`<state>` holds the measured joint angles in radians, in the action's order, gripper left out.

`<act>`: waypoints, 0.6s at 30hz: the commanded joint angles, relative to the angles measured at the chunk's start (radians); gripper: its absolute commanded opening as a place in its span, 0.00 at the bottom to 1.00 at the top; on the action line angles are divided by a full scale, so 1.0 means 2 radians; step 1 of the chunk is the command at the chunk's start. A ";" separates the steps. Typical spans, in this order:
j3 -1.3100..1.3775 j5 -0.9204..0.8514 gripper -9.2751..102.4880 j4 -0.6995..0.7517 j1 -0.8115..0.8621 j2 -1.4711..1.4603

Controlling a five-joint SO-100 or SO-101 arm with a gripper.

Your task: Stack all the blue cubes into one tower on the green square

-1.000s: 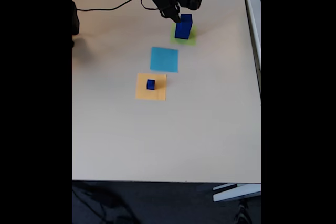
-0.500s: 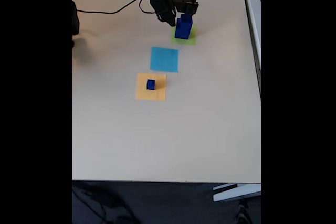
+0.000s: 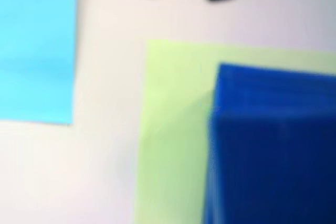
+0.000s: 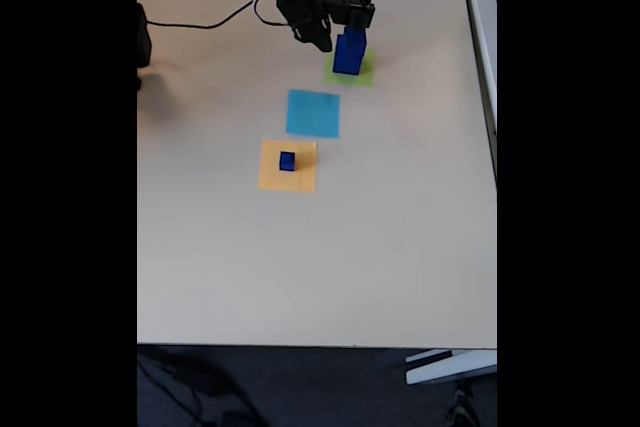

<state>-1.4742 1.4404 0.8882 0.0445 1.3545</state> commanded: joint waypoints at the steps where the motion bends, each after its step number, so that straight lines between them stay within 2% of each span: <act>1: 0.000 -0.016 0.08 0.002 0.020 0.049; 9: 0.007 -0.044 0.08 -0.003 0.055 0.044; 18: 0.077 -0.049 0.08 0.001 0.057 0.007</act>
<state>-1.4082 1.3376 0.8897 0.1611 1.3606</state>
